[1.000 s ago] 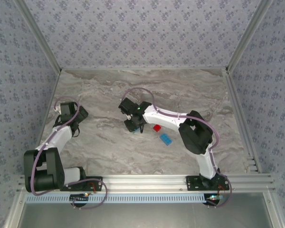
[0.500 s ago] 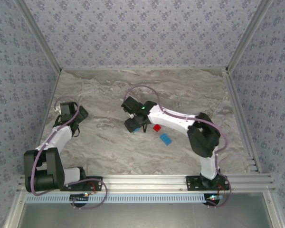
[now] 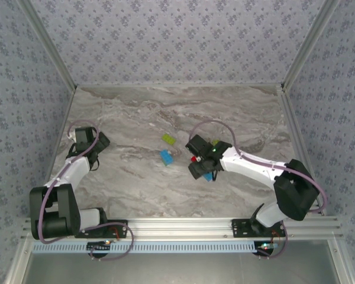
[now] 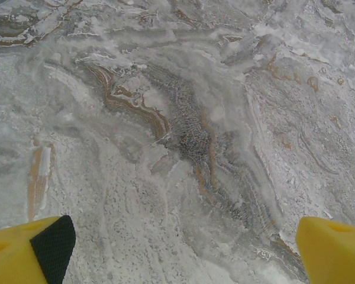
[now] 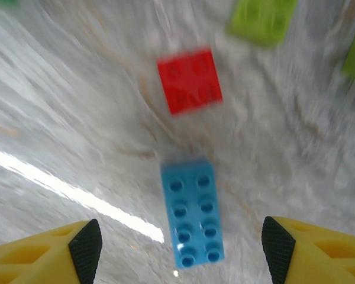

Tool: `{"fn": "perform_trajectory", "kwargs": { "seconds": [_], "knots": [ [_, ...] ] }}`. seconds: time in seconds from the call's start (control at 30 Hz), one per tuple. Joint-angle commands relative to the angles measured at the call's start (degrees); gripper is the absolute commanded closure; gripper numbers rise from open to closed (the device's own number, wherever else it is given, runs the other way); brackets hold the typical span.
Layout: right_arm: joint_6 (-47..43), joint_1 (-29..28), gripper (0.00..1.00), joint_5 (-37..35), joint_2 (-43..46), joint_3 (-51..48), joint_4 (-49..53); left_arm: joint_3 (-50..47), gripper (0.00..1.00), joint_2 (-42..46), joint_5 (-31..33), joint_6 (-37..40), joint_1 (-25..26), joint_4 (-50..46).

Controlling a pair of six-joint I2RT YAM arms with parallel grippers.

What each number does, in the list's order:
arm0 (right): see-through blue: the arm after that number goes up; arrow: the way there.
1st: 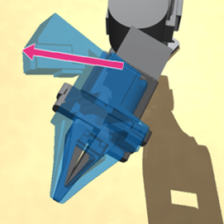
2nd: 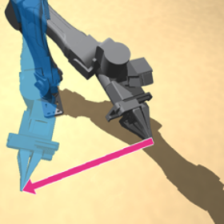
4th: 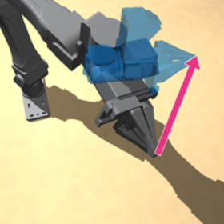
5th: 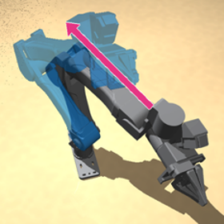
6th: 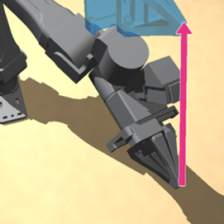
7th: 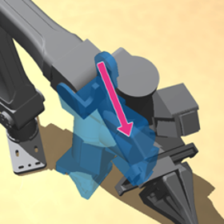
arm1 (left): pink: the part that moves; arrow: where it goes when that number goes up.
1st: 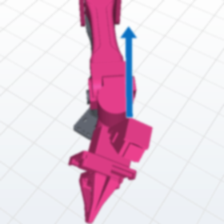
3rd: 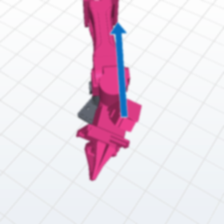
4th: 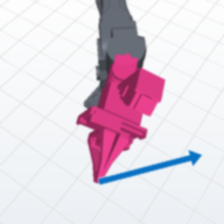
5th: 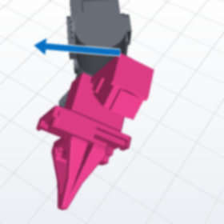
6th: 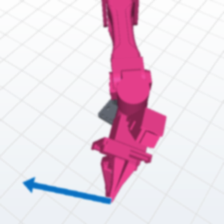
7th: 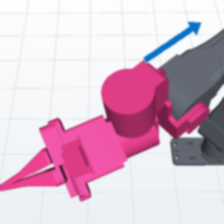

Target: Assemble a carrot with lego

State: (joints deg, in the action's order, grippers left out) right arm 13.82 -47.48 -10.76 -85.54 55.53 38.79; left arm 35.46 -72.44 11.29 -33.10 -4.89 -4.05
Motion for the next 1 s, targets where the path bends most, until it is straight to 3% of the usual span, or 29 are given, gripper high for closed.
{"fn": "perform_trajectory", "kwargs": {
  "seconds": [0.0, 0.53, 0.77, 0.97],
  "knots": [
    [2.51, 0.50, 0.24, -0.57, 1.09, -2.84, -2.04, 1.63, 0.03, 1.00, -0.26, -0.35, -0.22, 0.28],
    [0.35, 6.27, 0.30, 5.84, -3.57, -7.49, -11.08, 1.63, 0.03, 0.81, -0.27, -0.30, -0.24, 0.28],
    [0.06, 6.27, 0.40, 6.54, -5.73, -6.93, -11.36, 1.80, 0.02, 0.40, -0.23, -0.29, -0.23, 0.35],
    [0.06, 6.26, 0.57, 6.70, -6.40, -6.42, -10.79, 1.89, 0.03, 0.27, -0.29, -0.34, -0.27, 0.36]
  ]
}}
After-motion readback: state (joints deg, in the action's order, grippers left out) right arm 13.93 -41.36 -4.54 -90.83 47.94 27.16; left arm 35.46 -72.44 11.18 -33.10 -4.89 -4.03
